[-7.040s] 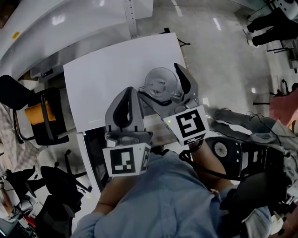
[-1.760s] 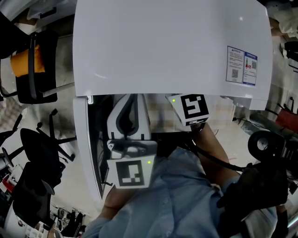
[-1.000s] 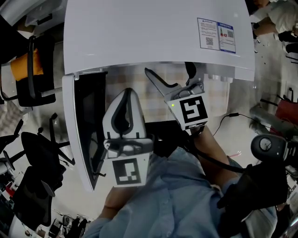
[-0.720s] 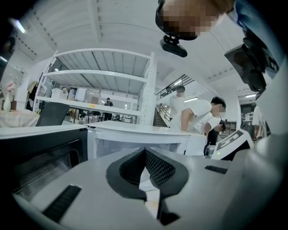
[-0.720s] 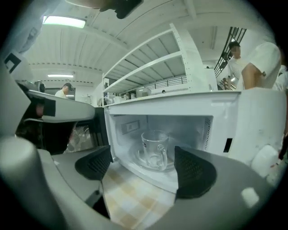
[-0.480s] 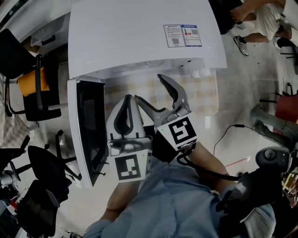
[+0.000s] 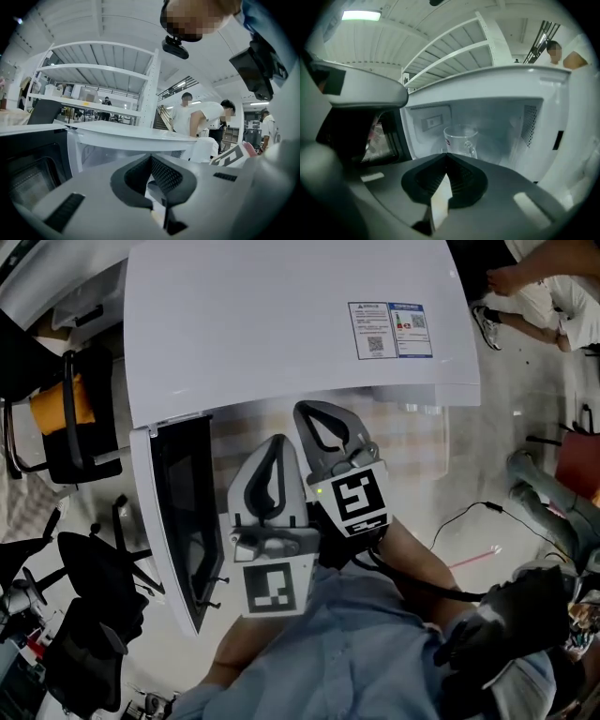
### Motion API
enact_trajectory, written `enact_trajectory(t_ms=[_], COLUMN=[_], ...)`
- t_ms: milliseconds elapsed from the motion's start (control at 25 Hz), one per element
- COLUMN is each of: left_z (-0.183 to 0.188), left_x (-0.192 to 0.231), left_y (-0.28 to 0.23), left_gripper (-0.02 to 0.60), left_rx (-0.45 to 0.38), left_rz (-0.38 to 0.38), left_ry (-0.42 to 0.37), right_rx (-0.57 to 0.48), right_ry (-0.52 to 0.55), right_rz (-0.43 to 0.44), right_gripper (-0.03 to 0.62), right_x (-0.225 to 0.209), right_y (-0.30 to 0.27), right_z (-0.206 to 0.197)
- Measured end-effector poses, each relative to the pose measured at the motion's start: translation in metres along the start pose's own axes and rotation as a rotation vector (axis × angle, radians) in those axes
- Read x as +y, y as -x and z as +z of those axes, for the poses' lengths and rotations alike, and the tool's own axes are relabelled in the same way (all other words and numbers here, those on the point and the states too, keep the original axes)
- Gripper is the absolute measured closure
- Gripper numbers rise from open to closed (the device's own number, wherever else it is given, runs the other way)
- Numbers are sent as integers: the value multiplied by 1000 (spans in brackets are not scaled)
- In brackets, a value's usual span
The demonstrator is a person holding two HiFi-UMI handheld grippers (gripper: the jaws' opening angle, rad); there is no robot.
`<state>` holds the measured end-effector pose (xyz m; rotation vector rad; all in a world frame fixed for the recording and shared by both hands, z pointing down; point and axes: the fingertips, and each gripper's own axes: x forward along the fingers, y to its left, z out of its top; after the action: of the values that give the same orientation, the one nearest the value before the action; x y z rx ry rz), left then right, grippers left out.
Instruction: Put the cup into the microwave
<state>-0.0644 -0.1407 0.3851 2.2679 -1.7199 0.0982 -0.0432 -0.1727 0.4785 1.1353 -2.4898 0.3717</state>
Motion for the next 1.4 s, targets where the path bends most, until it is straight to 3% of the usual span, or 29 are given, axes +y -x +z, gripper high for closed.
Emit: enact_trajectory(t_ms=[280,840,1080,1400], left_z=[-15,-14,-9,14], left_x=[18,46,42,8], left_y=[-25,-44,-33,8], left_gripper=[575,575,575,575], left_rx=[63,73,67,4], left_rz=[-5,16,24,7], left_ry=[19,37,33,-1], right_rx=[68,92,107,59], right_ry=[-26,-36,-38,-62], right_rz=[7,-5,33,64], right_gripper=[592,591,589,589], right_x=[-10,-23,-11,19], right_y=[-43,-73,-61,2], right_z=[-17,-10,-14,2])
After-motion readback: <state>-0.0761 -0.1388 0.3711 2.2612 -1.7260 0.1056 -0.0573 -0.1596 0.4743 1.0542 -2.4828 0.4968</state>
